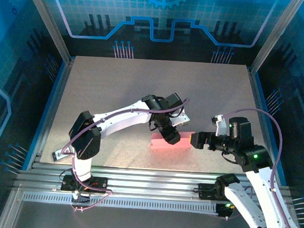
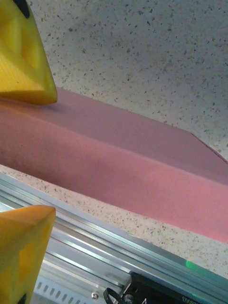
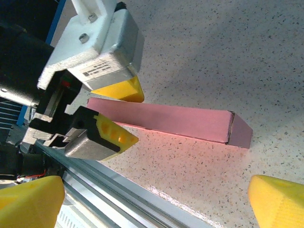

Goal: Fold the paper box

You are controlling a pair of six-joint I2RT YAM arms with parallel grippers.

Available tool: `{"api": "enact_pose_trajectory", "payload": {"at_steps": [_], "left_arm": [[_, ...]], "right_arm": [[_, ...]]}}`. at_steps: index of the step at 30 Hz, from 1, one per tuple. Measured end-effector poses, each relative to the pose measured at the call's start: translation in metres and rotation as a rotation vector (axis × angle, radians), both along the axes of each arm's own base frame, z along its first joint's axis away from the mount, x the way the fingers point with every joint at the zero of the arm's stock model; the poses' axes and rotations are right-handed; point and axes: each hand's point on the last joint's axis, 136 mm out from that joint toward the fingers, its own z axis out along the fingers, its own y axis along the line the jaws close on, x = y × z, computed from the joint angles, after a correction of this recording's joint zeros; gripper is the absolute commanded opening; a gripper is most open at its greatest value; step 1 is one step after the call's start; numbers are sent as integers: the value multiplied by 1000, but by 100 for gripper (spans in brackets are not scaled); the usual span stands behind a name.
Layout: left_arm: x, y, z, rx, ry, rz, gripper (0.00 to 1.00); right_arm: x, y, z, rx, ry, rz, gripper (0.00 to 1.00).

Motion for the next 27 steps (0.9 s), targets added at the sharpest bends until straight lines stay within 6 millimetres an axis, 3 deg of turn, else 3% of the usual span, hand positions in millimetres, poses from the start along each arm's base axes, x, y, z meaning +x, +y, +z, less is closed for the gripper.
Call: {"api": "enact_pose_trajectory", "payload": {"at_steps": [14, 27], "left_arm": [[3, -1, -6, 35, -19, 9, 35], [18, -6, -3, -12, 15, 147, 30]], "right_arm": [[1, -3, -1, -12, -6, -13, 100], [1, -3, -1, -13, -8, -15, 100]]}}
